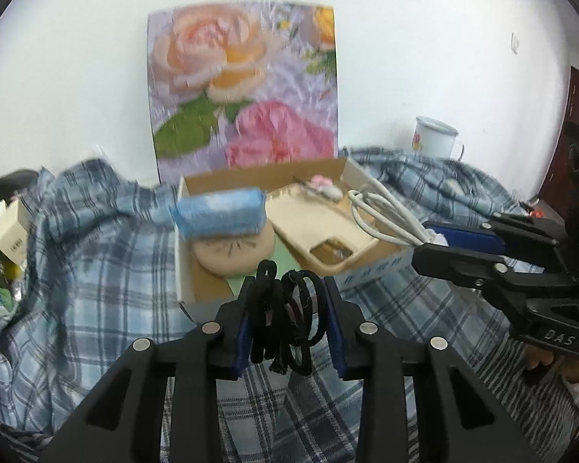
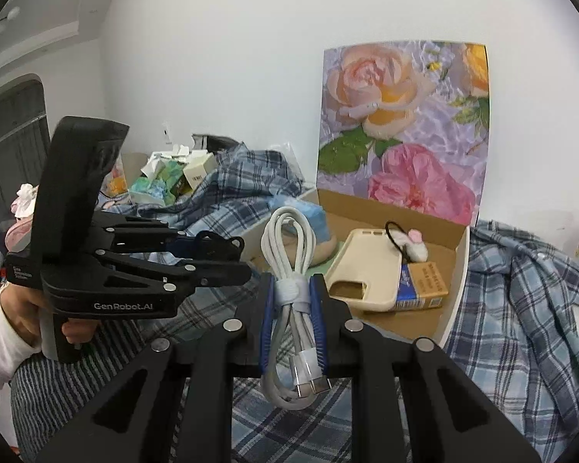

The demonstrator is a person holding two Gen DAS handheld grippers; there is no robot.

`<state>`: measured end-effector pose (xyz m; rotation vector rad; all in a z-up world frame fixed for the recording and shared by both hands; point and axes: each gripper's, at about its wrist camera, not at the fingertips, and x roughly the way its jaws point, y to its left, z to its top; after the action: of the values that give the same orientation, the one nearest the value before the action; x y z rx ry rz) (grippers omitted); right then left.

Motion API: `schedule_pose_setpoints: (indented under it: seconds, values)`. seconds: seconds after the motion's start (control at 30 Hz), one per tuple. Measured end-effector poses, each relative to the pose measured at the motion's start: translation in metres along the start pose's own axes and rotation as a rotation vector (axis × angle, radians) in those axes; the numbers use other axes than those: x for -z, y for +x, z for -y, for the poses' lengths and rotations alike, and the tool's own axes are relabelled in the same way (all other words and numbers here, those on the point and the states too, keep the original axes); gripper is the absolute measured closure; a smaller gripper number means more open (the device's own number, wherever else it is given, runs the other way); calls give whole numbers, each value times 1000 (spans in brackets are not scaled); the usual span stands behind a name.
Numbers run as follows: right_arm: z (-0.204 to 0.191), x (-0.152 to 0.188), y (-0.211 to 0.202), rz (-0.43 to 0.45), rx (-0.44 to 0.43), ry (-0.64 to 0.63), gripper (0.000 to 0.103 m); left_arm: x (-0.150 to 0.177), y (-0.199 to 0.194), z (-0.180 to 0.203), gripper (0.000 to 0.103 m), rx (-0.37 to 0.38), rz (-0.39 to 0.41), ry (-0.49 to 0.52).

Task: Organize soft objects
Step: 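Grasp the black hair ties with the left tool while the right tool lifts the cable, then carry the hair ties and cable over the box with both tools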

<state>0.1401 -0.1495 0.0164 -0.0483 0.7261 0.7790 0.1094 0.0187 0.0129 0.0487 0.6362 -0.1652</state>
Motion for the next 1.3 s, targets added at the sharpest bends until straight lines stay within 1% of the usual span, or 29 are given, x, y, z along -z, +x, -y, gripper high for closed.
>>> schedule_pose_setpoints:
  seconds: [0.2,0.33,0.5,0.57,0.63,0.8,0.93,1.07,1.13,1.2,1.3]
  values:
    - [-10,-13,-13,44,35,-36,85,-13,-31,6,69,-4,91,28]
    - [-23,-26,-27,79,84,-93,85,-21,-50,7,69,-20,140,43]
    - [-32,-46,-50,138,117,-101,85,-33,-73,4,69,-64,209,38]
    - [-35,-54,-60,174,137,-102,85,-39,-82,2,69,-56,235,20]
    - [-38,-64,-69,206,127,-95,85,-47,-94,1,69,-55,264,10]
    - [-51,-89,-90,281,145,-123,85,-68,-126,6,69,-58,351,8]
    - [-60,-111,-103,310,118,-119,85,-86,-149,10,69,-61,417,13]
    - [-67,-130,-110,345,167,-148,85,-103,-162,14,69,-54,458,14]
    - [-66,-138,-112,368,171,-141,85,-110,-165,15,69,-42,468,12]
    - [-64,-146,-112,383,179,-145,85,-117,-166,18,69,-47,479,20]
    - [-67,-154,-108,396,244,-183,85,-125,-163,21,69,-66,487,33]
